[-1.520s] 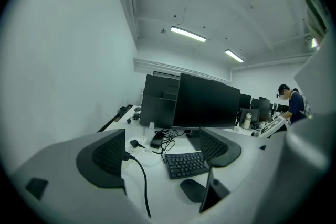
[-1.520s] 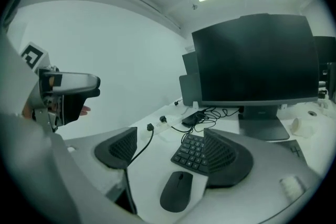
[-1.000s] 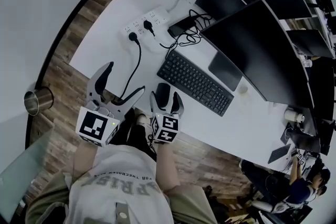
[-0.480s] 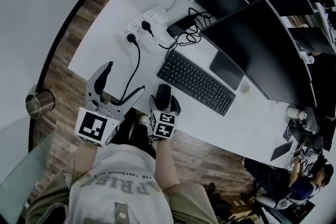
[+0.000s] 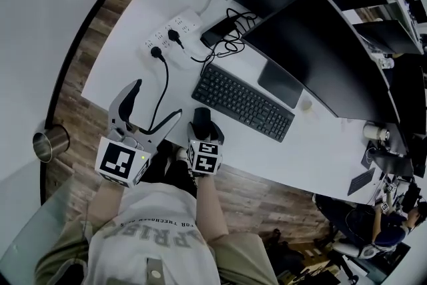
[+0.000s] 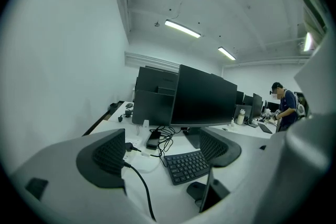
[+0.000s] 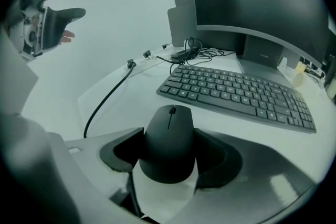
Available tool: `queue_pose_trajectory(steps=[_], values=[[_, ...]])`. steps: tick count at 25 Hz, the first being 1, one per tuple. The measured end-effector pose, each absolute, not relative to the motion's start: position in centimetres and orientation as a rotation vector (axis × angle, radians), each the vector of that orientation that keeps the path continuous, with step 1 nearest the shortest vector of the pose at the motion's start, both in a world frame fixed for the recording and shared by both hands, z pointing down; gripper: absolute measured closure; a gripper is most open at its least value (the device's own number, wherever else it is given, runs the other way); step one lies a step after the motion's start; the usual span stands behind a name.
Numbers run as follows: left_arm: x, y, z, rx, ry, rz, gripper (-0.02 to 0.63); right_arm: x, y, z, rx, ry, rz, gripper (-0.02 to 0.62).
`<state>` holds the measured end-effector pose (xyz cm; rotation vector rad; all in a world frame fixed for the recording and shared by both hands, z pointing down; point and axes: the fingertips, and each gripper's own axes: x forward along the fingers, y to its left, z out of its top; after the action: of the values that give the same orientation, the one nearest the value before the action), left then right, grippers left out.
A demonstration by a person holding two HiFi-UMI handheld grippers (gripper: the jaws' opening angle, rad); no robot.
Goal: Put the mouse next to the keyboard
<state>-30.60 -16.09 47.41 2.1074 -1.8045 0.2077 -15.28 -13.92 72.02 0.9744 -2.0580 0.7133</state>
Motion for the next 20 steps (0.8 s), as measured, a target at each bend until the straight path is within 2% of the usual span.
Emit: queue_pose_trajectory(steps=[10, 20], values=[[-25.2, -18.2, 46.0, 2.253, -1.706, 0.256, 0.181, -12.4, -15.8, 68.7, 1.131, -2.119, 0.751, 0.295], [-15.5, -20.8, 45.1, 2.371, -1.599, 0.298, 0.181, -1.0, -18.3, 67.2, 1.363, -2.073, 0.809, 0.295]])
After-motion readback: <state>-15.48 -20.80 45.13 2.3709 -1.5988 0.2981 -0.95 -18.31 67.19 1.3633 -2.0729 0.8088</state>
